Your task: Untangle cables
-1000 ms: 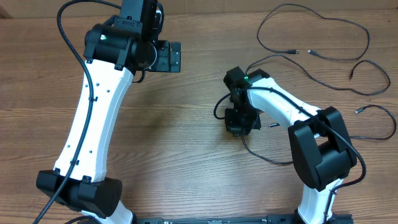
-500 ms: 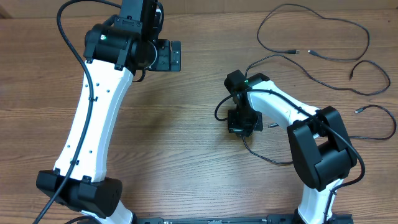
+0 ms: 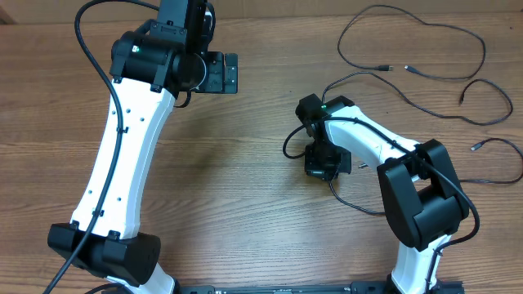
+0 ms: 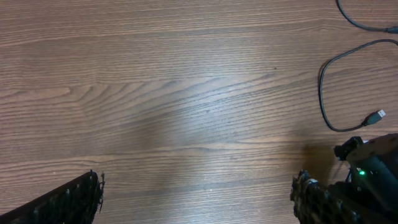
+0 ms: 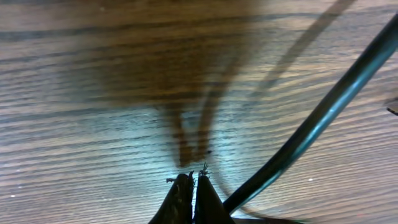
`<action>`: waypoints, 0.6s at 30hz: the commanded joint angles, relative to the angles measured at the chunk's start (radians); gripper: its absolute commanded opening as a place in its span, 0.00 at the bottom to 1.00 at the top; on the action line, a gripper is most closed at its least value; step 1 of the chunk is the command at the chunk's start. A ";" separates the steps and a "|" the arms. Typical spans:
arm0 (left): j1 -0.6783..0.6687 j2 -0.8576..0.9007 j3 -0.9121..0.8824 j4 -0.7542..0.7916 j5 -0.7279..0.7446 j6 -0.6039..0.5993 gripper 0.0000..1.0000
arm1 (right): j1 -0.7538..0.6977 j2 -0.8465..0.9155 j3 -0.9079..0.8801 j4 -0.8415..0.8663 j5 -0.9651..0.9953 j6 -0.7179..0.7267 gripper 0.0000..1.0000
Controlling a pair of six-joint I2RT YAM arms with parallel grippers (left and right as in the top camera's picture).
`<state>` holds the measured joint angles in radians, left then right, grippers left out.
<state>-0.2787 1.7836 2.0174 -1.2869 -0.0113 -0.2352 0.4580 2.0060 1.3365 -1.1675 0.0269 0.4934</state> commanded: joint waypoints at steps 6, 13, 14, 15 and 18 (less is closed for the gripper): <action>0.004 0.010 0.011 0.002 0.008 0.010 1.00 | -0.032 0.003 -0.004 -0.043 0.085 0.013 0.04; 0.004 0.010 0.011 0.005 0.008 0.011 0.99 | -0.035 -0.032 0.007 -0.058 0.085 0.017 0.08; 0.004 0.010 0.011 0.005 0.008 0.011 1.00 | -0.035 -0.051 0.007 -0.058 0.086 0.027 0.10; 0.004 0.010 0.011 0.005 0.008 0.011 1.00 | -0.035 -0.071 0.007 -0.058 0.086 0.035 0.14; 0.004 0.010 0.011 0.005 0.008 0.011 1.00 | -0.035 -0.148 0.008 -0.053 0.086 0.042 0.30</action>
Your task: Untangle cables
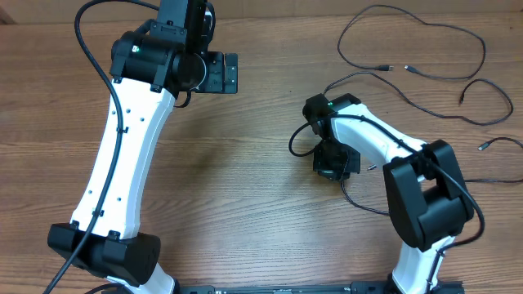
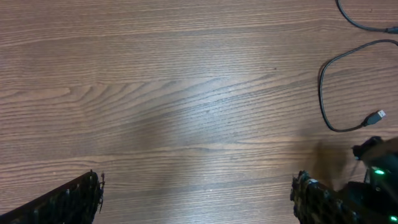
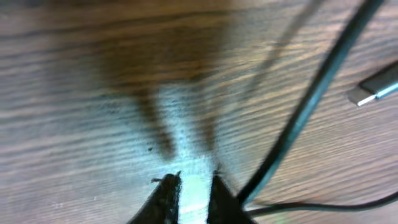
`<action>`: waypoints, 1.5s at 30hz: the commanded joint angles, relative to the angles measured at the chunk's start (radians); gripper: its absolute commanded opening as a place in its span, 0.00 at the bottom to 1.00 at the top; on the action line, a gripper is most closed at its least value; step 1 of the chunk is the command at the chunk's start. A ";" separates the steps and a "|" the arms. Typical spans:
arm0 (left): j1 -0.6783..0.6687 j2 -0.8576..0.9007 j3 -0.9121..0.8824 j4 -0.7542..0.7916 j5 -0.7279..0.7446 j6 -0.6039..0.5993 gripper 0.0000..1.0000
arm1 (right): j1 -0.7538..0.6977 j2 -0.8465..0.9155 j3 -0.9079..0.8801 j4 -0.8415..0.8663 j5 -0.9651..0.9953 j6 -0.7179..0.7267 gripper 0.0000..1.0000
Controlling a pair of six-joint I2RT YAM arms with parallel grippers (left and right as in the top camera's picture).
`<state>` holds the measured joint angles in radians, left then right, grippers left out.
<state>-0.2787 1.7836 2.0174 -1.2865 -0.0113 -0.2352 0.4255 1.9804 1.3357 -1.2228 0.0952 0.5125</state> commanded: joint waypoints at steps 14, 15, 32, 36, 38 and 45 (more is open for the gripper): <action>0.005 0.010 0.011 0.010 -0.068 0.011 1.00 | -0.002 -0.592 0.008 0.144 0.043 0.010 1.00; 0.005 0.010 0.011 0.010 -0.078 0.011 0.99 | -0.002 -0.616 0.008 0.150 0.043 0.010 1.00; 0.004 0.010 0.011 0.027 -0.077 0.011 0.99 | -0.002 -0.865 0.008 0.148 0.114 0.011 1.00; 0.004 0.010 0.011 0.027 -0.077 0.011 1.00 | -0.002 -0.862 0.008 0.143 0.114 0.011 1.00; 0.004 0.010 0.011 0.027 -0.077 0.011 0.99 | -0.002 -0.862 0.008 0.136 0.114 0.011 1.00; 0.004 0.010 0.011 0.027 -0.077 0.011 1.00 | -0.002 -0.862 0.008 0.117 0.114 0.011 1.00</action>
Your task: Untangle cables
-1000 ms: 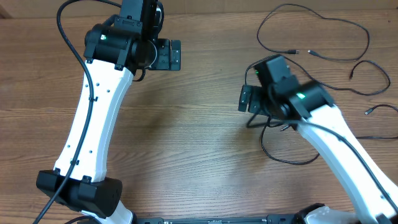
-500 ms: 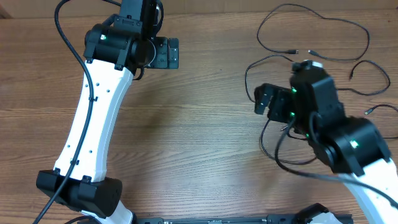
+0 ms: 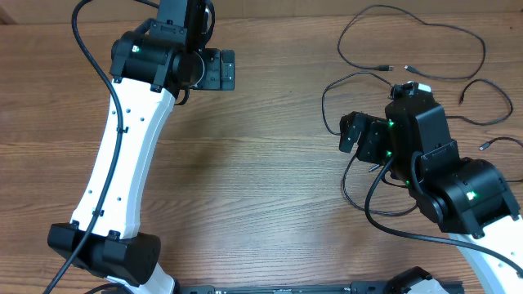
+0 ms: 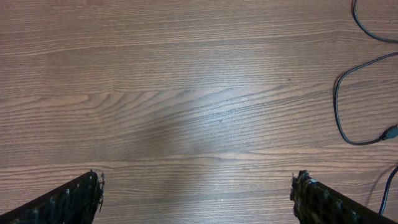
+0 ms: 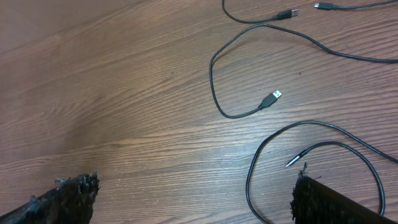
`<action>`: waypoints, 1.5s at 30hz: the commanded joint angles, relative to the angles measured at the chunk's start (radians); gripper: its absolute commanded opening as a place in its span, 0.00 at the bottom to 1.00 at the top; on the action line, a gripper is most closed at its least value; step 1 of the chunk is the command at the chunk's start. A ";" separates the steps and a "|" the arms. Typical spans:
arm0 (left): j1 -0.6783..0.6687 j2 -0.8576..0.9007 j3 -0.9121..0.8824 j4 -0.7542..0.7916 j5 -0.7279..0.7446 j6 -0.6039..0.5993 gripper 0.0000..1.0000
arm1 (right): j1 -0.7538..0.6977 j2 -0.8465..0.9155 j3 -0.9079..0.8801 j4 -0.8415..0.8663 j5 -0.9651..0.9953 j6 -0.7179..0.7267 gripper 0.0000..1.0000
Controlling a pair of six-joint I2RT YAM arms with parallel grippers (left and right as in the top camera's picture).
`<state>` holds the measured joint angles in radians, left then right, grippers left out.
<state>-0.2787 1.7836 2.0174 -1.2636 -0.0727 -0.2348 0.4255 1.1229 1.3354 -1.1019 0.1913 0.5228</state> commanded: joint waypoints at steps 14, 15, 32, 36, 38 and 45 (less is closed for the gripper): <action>0.004 0.010 0.011 0.004 -0.016 0.011 1.00 | -0.002 -0.013 0.008 -0.096 0.187 0.001 1.00; 0.004 0.010 0.011 0.005 -0.016 0.011 0.99 | -0.002 -0.015 0.008 -0.095 0.194 0.001 1.00; 0.004 0.010 0.011 0.005 -0.016 0.011 0.99 | -0.220 -0.395 -0.350 0.160 0.130 -0.145 1.00; 0.004 0.010 0.011 0.005 -0.016 0.011 1.00 | -0.308 -0.510 -0.465 0.320 0.026 -0.362 1.00; 0.004 0.010 0.011 0.005 -0.016 0.010 0.99 | -0.346 -0.560 -0.505 0.350 -0.017 -0.407 1.00; 0.004 0.010 0.011 0.004 -0.016 0.011 0.99 | -0.404 -0.712 -0.630 0.363 -0.124 -0.427 1.00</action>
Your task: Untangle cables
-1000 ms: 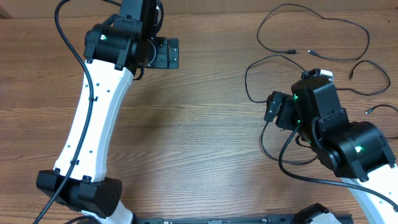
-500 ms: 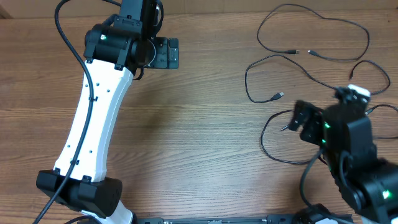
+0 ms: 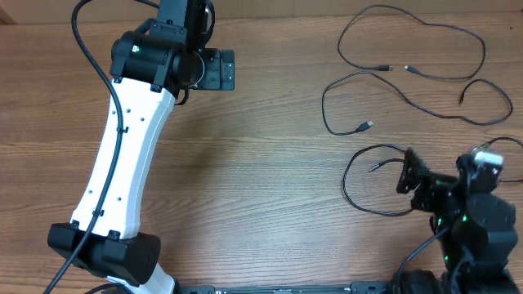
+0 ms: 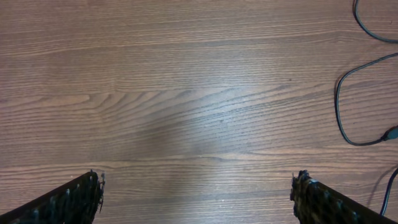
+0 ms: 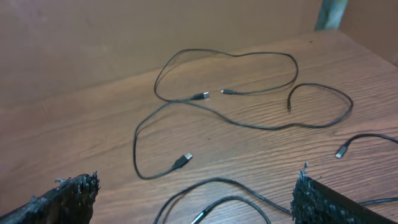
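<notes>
Several thin black cables lie loose on the right half of the wooden table. A USB cable [image 3: 328, 110] curves down to its plug [image 5: 182, 160]. A long cable [image 3: 413, 33] loops at the far right back. A third cable [image 3: 359, 184] curls in front of my right gripper [image 5: 198, 176], which is open, holds nothing and sits low at the front right [image 3: 413, 181]. My left gripper [image 4: 198, 180] is open over bare wood at the back left [image 3: 219, 69]; its view catches the USB cable [image 4: 339, 106] at the right edge.
The wooden table [image 3: 261, 180] fills the views. A brown wall [image 5: 124, 31] stands behind it. A loose cable end [image 5: 341, 151] lies at the right. The left arm's white links [image 3: 122, 163] stretch along the table's left side.
My right arm has drawn back from over the cables to the front right corner, and its camera now looks across them. Its jaws stay open. The left arm has not moved.
My right gripper was shut, low on the table near the middle, with a black cable beside its fingers. Then its jaws stood slightly apart there. Later it was raised, wide open, above cables lying free. Now it is back at the front right.
</notes>
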`<action>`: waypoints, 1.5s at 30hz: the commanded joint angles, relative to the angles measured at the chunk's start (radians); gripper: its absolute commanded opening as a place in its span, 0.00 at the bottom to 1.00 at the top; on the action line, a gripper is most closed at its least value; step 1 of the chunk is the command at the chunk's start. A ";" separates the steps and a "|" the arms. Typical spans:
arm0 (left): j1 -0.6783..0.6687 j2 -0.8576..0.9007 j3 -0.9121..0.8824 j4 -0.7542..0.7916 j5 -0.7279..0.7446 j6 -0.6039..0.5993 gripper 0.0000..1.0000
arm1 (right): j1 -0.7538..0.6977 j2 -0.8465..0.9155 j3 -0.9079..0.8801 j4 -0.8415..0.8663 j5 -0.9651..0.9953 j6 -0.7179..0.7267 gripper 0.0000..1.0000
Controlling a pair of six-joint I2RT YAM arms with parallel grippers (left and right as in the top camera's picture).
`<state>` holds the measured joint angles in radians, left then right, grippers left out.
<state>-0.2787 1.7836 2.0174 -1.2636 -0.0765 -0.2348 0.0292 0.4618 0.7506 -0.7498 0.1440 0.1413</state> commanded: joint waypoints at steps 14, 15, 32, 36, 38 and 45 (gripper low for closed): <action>0.003 0.010 0.011 0.005 -0.012 0.011 1.00 | 0.035 -0.344 -0.270 0.081 -0.087 -0.046 1.00; 0.003 0.010 0.011 0.005 -0.012 0.011 1.00 | 0.043 -0.375 -0.299 0.093 -0.086 -0.046 1.00; 0.003 0.010 0.011 0.004 -0.012 0.011 1.00 | 0.034 -0.459 -0.552 0.396 -0.086 -0.046 1.00; 0.003 0.010 0.011 0.004 -0.012 0.011 0.99 | 0.013 -0.459 -0.604 0.478 -0.087 -0.046 1.00; 0.003 0.010 0.011 0.004 -0.012 0.011 0.99 | 0.008 -0.459 -0.620 0.502 -0.087 -0.046 1.00; 0.003 0.010 0.011 0.005 -0.012 0.011 0.99 | 0.006 -0.459 -0.668 0.567 -0.082 -0.046 1.00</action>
<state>-0.2787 1.7847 2.0174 -1.2636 -0.0769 -0.2348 0.0402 0.0147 0.1120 -0.2150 0.0563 0.1009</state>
